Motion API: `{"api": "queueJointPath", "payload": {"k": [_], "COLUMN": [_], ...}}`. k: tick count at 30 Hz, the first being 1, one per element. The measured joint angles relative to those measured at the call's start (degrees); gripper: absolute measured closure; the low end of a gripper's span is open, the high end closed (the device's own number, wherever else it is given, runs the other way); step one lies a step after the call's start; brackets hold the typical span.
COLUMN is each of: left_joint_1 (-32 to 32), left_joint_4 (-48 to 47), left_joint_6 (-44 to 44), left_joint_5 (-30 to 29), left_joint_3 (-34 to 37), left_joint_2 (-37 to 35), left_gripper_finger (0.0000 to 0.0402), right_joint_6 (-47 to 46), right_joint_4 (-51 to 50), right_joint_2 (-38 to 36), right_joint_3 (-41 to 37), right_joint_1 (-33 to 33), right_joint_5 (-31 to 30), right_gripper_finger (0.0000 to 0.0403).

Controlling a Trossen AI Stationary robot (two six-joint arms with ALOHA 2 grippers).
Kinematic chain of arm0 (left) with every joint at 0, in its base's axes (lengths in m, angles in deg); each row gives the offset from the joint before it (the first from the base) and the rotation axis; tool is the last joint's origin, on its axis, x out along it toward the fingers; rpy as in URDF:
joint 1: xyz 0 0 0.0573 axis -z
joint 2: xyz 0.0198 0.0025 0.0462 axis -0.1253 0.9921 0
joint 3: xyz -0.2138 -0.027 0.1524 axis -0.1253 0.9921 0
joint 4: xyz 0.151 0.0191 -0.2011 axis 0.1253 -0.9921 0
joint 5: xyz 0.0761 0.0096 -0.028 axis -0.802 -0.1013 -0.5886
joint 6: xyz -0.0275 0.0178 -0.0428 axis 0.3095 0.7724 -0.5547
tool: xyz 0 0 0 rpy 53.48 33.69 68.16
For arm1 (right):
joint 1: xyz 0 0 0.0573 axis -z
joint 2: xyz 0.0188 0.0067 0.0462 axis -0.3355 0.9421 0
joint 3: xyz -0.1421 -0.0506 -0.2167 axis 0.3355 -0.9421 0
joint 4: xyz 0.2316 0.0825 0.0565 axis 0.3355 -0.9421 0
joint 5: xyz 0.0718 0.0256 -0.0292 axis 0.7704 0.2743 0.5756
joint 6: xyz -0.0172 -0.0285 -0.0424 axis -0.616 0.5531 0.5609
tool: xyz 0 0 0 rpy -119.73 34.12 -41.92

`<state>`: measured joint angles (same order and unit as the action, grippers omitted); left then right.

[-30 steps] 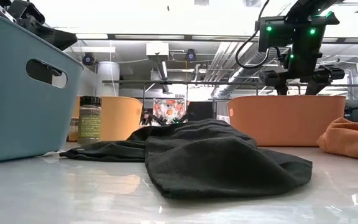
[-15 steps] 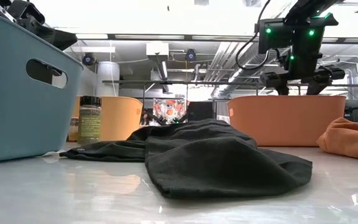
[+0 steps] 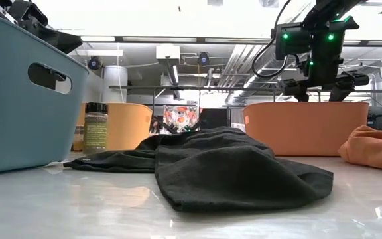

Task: Sort spices by type
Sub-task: Put the gold spice bottle into the orange bin, then put the top black spice bottle into the yellow bin

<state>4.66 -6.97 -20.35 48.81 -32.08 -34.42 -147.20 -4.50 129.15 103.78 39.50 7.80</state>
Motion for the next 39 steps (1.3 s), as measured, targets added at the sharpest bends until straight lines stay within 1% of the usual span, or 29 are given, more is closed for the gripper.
{"api": "queueJointPath", "payload": {"k": [9, 13, 17, 21, 25, 29, 31, 35, 39], "left_joint_1": [0.0, 0.0, 0.0, 0.0, 0.0, 0.0, 0.0, 0.0, 0.0], "left_joint_4": [0.0, 0.0, 0.0, 0.0, 0.0, 0.0, 0.0, 0.0, 0.0], "left_joint_6": [0.0, 0.0, 0.0, 0.0, 0.0, 0.0, 0.0, 0.0, 0.0], "left_joint_5": [0.0, 0.0, 0.0, 0.0, 0.0, 0.0, 0.0, 0.0, 0.0], "left_joint_3": [0.0, 0.0, 0.0, 0.0, 0.0, 0.0, 0.0, 0.0, 0.0], "left_joint_2": [0.0, 0.0, 0.0, 0.0, 0.0, 0.0, 0.0, 0.0, 0.0], "left_gripper_finger": [0.0401, 0.0401, 0.0401, 0.0401, 0.0401, 0.0401, 0.0401, 0.0401, 0.0401], "right_joint_6": [0.0, 0.2, 3.6, 7.1, 12.7, 18.2, 18.2, 18.2, 22.3], "right_joint_4": [0.1, 0.1, 0.0, -1.3, -2.2, -2.4, -2.4, -2.1, 2.5], "right_joint_2": [0.0, 0.0, -0.3, -0.7, -1.7, -2.9, -3.3, -3.6, -3.6], "right_joint_3": [0.0, 0.0, 0.1, 1.8, 5.5, 11.4, 15.1, 22.6, 27.5], "right_joint_1": [0.0, 0.0, 0.0, 0.0, 0.0, 0.0, 0.0, -0.5, -4.0], "right_joint_5": [-0.1, -0.1, 0.6, 1.6, 1.4, 1.6, 3.3, 9.3, 11.8], "right_gripper_finger": [0.008, 0.0075, 0.0075, 0.0075, 0.0075, 0.0075, 0.0075, 0.0075, 0.0075]}}
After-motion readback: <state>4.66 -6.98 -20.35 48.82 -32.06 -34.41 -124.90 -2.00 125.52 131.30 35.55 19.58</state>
